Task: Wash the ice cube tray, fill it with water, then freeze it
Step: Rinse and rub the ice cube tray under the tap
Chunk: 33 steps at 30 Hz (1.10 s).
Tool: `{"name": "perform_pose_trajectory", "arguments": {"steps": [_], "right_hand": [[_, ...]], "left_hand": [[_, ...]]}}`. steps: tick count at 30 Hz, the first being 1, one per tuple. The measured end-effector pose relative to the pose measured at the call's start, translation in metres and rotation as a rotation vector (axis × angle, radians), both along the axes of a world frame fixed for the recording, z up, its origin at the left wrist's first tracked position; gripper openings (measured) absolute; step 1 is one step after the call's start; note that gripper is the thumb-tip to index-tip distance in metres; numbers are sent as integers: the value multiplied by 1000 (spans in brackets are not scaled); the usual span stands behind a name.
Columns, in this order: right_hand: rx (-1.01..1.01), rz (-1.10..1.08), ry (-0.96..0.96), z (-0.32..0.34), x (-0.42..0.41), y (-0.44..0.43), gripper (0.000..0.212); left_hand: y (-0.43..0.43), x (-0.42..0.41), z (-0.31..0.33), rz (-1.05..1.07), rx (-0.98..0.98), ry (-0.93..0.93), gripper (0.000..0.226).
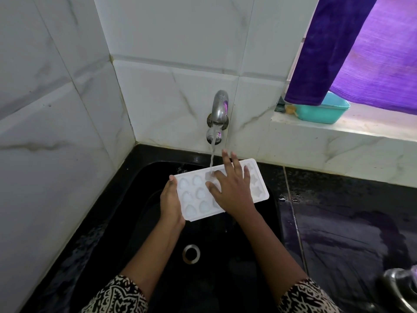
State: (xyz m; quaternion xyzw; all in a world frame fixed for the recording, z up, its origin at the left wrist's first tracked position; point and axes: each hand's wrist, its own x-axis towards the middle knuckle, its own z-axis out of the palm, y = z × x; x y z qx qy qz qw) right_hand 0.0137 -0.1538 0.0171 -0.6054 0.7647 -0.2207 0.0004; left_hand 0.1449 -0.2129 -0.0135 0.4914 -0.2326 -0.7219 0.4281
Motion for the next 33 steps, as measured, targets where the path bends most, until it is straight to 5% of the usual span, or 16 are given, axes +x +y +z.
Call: {"name": "perform_pose_trajectory", "arguments": {"steps": [5, 18, 22, 26, 33], "right_hand": [[44, 60, 111, -7, 11, -6, 47], [-1, -41, 65, -4, 3, -3, 42], [42, 38, 164, -10, 16, -3, 60], [0, 8, 82, -9, -1, 0, 45], [18, 60, 120, -10, -2, -1, 50]], "left_hand": [[-5, 3, 0, 34, -15, 26, 53], [3, 2, 4, 43, -70, -27, 42], [2, 2, 10, 72, -82, -6, 45], [1, 2, 10, 68, -77, -16, 45], [4, 4, 11, 94, -89, -7, 44]]}}
